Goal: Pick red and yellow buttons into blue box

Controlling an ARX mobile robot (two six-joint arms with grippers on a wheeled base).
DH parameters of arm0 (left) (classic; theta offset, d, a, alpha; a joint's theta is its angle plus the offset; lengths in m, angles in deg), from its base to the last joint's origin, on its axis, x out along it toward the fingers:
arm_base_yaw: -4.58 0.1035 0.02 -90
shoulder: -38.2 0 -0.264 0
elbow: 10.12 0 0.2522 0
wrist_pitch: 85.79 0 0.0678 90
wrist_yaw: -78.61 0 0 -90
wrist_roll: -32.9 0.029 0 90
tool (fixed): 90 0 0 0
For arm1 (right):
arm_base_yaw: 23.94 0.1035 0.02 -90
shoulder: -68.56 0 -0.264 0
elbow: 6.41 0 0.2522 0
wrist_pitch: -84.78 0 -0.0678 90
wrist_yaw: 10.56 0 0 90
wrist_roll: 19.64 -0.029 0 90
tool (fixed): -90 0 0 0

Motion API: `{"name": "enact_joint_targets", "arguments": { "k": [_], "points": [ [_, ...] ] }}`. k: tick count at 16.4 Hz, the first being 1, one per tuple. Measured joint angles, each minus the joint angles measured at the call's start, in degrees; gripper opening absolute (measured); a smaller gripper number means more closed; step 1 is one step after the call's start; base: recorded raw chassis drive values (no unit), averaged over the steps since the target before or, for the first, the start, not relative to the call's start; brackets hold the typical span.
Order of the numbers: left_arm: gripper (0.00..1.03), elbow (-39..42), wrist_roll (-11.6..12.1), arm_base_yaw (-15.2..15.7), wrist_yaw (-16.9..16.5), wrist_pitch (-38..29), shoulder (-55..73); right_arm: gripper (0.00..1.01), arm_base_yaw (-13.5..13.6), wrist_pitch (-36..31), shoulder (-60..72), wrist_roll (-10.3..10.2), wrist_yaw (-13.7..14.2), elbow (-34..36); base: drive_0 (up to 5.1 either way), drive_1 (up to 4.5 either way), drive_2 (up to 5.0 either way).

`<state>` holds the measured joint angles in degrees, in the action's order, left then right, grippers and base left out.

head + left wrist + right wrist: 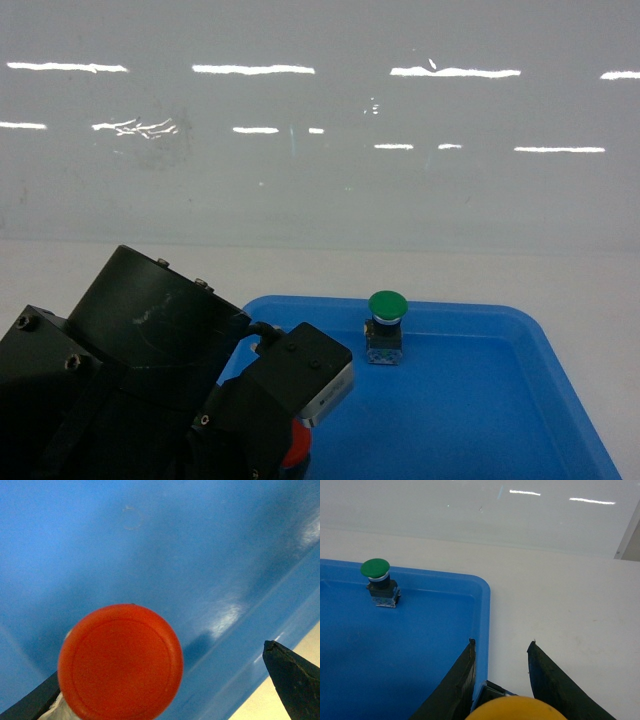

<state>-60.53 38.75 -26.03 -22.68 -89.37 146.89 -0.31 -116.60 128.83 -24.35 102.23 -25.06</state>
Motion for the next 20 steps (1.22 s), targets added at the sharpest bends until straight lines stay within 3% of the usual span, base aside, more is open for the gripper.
{"name": "enact_joint_targets", "arguments": {
  "k": [3, 9, 10, 14, 17, 20],
  "points": [
    [0.98, -0.1, -1.6, 1.8, -2.4, -2.1, 0.0, 0.29, 0.0, 0.0, 0.0, 0.0, 0.0, 0.0, 0.0, 0.0, 0.0],
    [0.98, 0.0, -0.9, 3.7, -3.3, -4.4, 0.8, 0.29, 0.0, 0.0, 0.0, 0.0, 0.0, 0.0, 0.0, 0.0, 0.0],
    [0.84, 2.6, -0.4, 4.6, -3.6, -8.9, 2.3, 0.29, 0.0, 0.0, 0.0, 0.0, 0.0, 0.0, 0.0, 0.0, 0.0],
    [0.75, 3.0, -0.5, 4.6, -3.6, -9.3, 2.4, 0.29, 0.0, 0.0, 0.0, 0.0, 0.0, 0.0, 0.0, 0.0, 0.0],
    [0.23, 4.8, -3.1, 3.7, -4.8, -14.1, 2.5, 0.29, 0.0, 0.0, 0.0, 0.0, 0.0, 0.0, 0.0, 0.0, 0.0],
    [0.2, 5.0, -4.4, 3.2, -4.8, -15.0, 2.8, 0.29, 0.0, 0.0, 0.0, 0.0, 0.0, 0.0, 0.0, 0.0, 0.0]
  ]
}}
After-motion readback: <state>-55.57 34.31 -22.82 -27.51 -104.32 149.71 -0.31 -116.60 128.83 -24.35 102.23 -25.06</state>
